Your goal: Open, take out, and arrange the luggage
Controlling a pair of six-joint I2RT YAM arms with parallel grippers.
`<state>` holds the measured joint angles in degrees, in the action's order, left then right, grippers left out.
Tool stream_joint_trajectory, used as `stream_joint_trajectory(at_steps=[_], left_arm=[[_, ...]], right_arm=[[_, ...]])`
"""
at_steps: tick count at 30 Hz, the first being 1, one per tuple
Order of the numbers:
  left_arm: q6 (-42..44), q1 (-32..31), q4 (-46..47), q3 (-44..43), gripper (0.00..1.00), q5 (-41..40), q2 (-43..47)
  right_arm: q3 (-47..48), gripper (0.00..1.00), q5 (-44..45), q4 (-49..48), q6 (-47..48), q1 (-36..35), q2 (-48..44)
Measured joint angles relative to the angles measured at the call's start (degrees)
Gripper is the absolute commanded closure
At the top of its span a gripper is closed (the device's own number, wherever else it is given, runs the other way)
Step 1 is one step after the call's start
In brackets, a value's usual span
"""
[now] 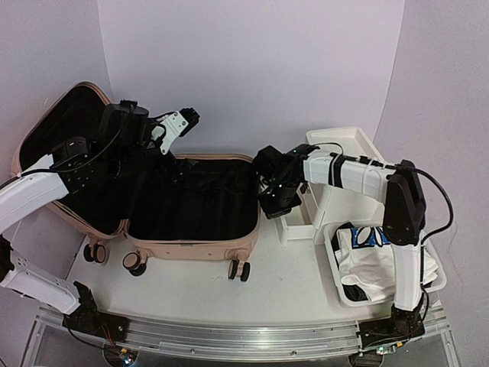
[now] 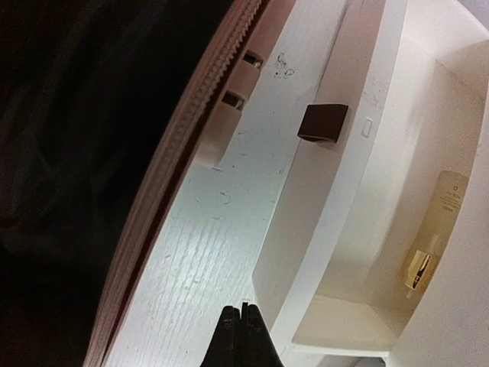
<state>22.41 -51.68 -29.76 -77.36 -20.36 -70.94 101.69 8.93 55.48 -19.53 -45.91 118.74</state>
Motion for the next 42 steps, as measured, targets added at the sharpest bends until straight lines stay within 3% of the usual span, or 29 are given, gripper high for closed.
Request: stream_joint_trajectory(at_steps=[19, 31, 42], left_arm=[[0.2, 0.0, 1.4, 1.0, 0.01, -0.3, 0.6], [0.2, 0.1, 1.4, 1.0, 0.01, 0.2, 0.5], [0.2, 0.2, 1.4, 1.0, 0.00, 0.7, 0.5]], right_arm=[[-1.9, 1.00, 13.4, -5.0, -5.2, 0.9, 6.0], [-1.6, 1.00, 27.7, -1.5, -4.1, 3.5, 6.3], [1.6, 1.00, 32.0, 1.4, -1.7, 5.1, 9.2]])
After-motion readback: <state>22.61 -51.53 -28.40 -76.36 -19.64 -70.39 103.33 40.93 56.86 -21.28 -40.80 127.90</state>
